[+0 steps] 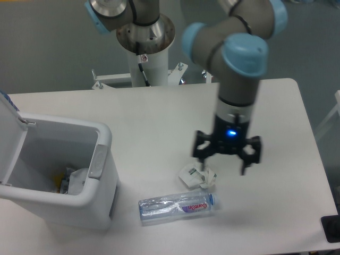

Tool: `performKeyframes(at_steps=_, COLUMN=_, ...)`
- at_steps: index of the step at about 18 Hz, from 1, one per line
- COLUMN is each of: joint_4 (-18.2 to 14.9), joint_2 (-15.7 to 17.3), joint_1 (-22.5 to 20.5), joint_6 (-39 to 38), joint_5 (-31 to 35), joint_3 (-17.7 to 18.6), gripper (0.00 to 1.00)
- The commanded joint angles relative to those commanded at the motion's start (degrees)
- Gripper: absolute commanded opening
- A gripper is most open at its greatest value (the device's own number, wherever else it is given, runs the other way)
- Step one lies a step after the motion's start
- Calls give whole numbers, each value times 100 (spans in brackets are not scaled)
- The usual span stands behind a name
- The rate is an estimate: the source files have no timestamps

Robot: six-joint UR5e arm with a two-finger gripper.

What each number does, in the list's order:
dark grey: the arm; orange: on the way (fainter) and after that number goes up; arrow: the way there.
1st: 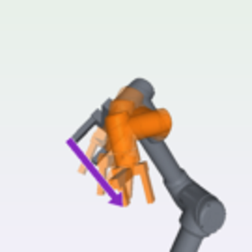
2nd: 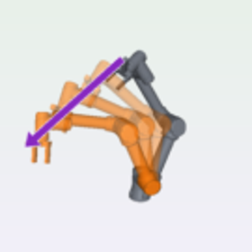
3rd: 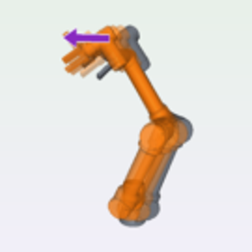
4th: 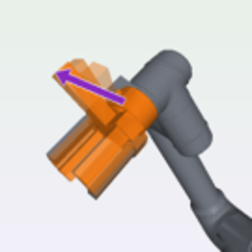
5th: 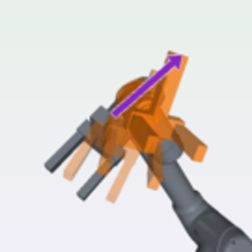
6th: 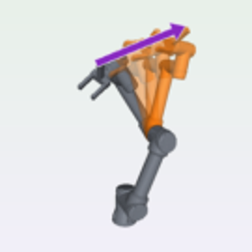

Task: Open the trash can
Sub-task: 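Withdraw the gripper away from the opened trash can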

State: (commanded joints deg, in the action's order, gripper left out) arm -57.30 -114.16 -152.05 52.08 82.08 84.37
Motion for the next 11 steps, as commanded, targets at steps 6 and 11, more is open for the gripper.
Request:
performKeyframes(at_steps=6, joint_4=0, joint_2=-115, joint_1=-80, joint_6=891, joint_5=607, joint_3=105, gripper=100)
performKeyframes(at_steps=11, joint_4=0, joint_2=-141, joint_1=-80, joint_6=935, joint_5=730, joint_3=123, gripper=100)
